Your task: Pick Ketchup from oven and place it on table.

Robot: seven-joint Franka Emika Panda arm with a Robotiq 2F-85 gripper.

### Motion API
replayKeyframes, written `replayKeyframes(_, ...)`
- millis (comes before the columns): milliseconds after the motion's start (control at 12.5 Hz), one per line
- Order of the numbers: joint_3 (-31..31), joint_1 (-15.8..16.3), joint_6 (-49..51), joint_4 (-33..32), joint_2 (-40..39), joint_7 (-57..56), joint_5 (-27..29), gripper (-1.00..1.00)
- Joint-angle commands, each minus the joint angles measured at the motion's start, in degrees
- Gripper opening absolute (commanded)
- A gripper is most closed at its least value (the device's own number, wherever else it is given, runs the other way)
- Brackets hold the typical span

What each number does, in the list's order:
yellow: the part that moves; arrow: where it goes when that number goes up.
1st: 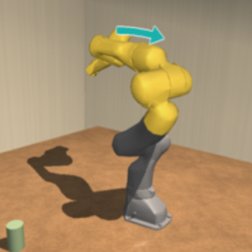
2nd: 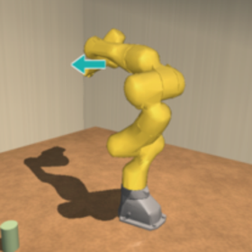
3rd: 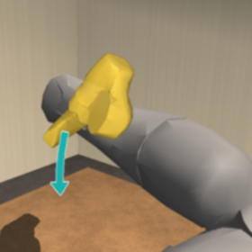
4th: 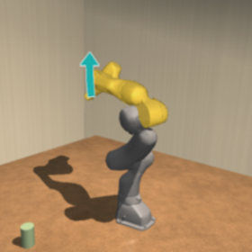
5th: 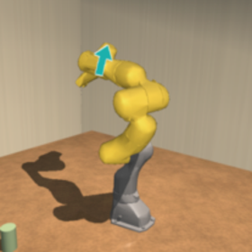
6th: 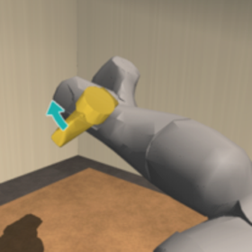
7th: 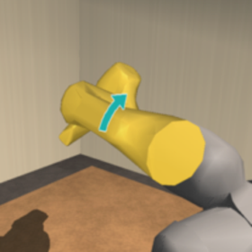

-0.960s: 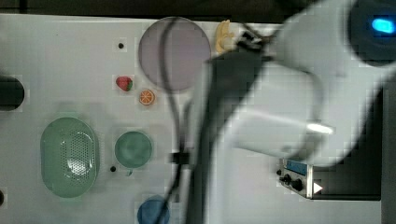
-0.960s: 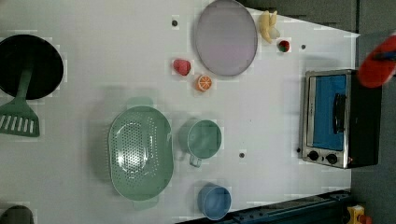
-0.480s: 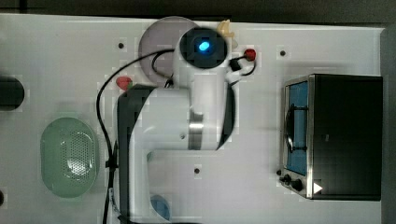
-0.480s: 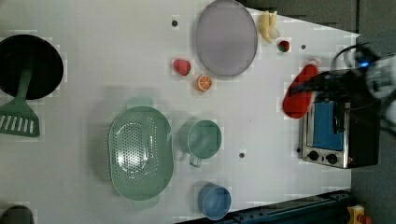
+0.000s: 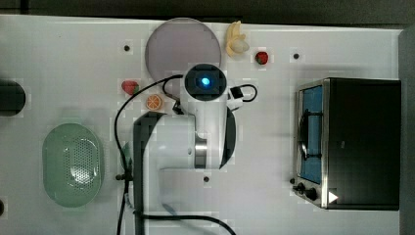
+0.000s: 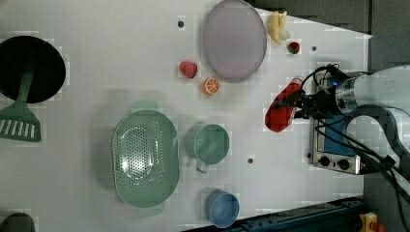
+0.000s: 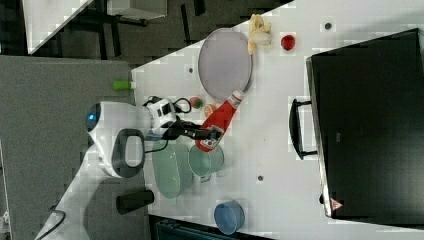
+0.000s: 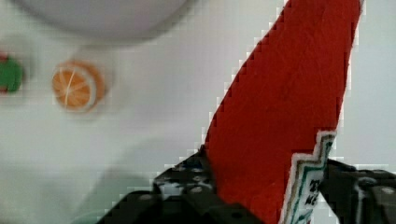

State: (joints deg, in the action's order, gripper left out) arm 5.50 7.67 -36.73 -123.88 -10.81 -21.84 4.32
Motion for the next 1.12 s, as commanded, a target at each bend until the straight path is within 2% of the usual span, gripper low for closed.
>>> replayKeyframes(80, 2.68, -1.59, -7.82, -6.05, -1.25, 1.98, -1.37, 0.29)
replayKeyframes(400, 3.17, -1.62, -20.96, -11.94, -4.68, 1.98, -1.35, 0.29)
replayKeyframes(480, 3.40, -1.64, -23.02, -12.34, -5.63, 2.00, -1.33, 0.35)
replayKeyframes(640, 3.44, -1.64, -25.17, -12.59, -6.97, 2.01, -1.31, 0.76)
replayKeyframes(720, 3.49, -1.66, -25.18, -12.50, -6.80, 2.25, -1.28, 0.97)
replayKeyframes(960, 4.44, -1.68, -22.21, -10.17, -1.50, 7.60, -1.25, 1.00)
replayKeyframes(1120, 4.83, -1.68, -14.57, -6.37, 4.28, 13.42, -1.27, 1.00)
